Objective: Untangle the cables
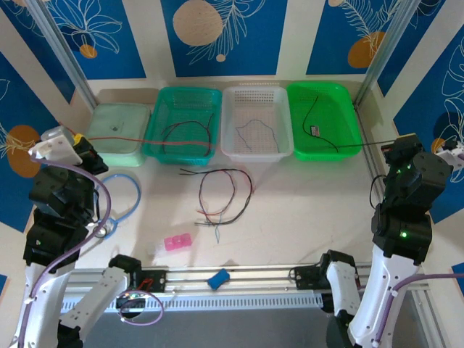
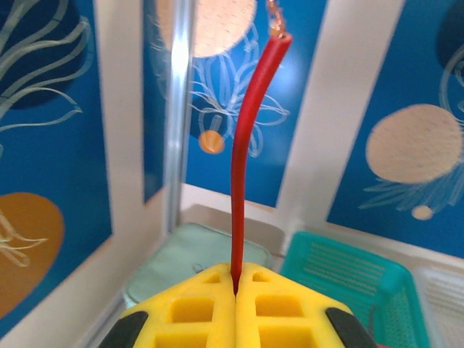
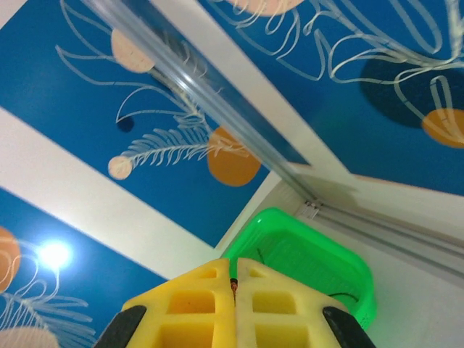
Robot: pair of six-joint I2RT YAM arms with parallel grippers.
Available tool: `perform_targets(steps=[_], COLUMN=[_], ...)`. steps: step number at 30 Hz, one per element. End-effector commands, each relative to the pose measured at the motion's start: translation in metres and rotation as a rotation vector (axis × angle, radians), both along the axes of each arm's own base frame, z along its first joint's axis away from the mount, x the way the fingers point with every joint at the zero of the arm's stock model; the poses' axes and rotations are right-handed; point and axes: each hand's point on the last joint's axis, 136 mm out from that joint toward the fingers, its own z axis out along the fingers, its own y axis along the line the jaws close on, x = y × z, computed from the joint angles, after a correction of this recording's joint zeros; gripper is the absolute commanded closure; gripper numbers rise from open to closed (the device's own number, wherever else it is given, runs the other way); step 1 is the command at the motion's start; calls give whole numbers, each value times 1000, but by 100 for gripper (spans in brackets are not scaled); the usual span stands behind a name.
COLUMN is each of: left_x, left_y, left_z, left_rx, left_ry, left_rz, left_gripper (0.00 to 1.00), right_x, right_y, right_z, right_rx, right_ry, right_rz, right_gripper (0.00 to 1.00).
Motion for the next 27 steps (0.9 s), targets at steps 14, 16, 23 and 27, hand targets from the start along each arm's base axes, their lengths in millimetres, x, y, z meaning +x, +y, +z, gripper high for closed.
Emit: perform_targets(steps=[14,16,23,27], left_x=[-9,-3,29,41], left_y=[8,-6,-53,-56], left_z=[21,30,70,98], left_rx=[-68,-78,-137,-134], left_ry=[-111,-131,-182,-237], left_rz=[30,-52,-292,-292], left_gripper=[100,100,100,100], right_x=[-16,-14,6,13], right_y=[-10,-9,6,12], right_z=[2,5,1,-2], right_rx=[29,18,65,90], right_ry=[-29,-30,-35,-31], right_rz=[-92,-79,39,82], right_gripper=[100,100,100,100])
